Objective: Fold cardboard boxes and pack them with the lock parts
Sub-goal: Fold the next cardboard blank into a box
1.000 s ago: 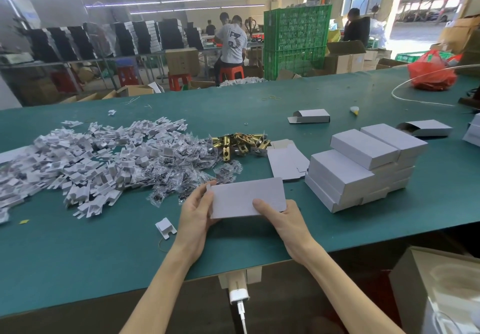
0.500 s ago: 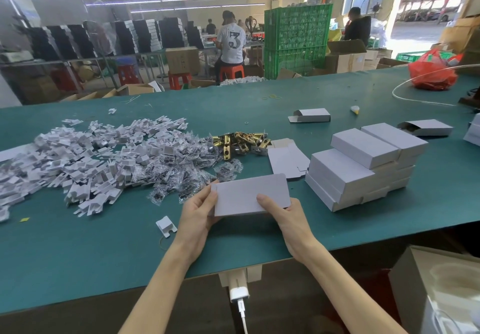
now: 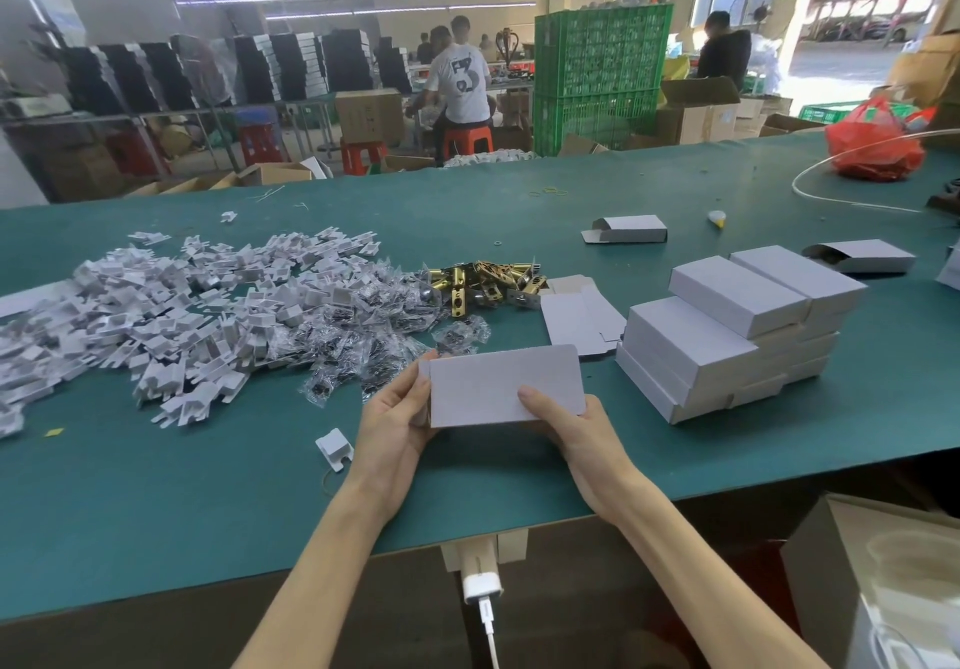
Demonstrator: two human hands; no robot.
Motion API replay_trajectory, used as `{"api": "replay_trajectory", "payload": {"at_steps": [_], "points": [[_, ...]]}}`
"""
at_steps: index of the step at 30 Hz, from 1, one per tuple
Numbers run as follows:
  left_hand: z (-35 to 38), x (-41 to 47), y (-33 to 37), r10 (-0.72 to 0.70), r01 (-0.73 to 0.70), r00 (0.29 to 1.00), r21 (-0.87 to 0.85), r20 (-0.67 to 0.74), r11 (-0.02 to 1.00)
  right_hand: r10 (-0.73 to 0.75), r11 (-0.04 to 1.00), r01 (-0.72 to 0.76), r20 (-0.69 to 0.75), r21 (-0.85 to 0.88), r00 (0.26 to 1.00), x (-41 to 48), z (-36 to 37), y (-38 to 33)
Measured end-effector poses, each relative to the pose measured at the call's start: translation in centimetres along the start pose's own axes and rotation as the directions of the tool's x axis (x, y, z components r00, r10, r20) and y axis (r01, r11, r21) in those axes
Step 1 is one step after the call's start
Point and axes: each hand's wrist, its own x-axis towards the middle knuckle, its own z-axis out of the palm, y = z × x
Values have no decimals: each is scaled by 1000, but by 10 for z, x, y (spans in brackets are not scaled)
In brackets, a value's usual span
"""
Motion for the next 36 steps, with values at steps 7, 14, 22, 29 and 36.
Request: {"api": "replay_trajectory", "payload": {"at_steps": [7, 14, 22, 29, 36], "points": [[-1, 1, 1, -17, 17, 1000, -23, 7, 1000, 14, 1000, -13, 25, -13, 1000, -1, -1, -1], [-2, 1, 0, 34, -37, 998, 58, 52, 998, 8, 1000, -8, 6, -25, 1000, 0, -1, 3], [-1, -2, -4, 75, -96, 979, 107, 187, 990, 3, 1000, -3, -4, -26, 1000, 2, -1, 4], [0, -3, -9, 45, -103, 960, 196, 277, 975, -12, 996, 12, 3, -92, 1000, -1, 2, 3], [3, 0, -5, 73, -88, 980, 74, 183, 993, -23, 991, 31, 60, -130, 998, -4, 4, -2]]}}
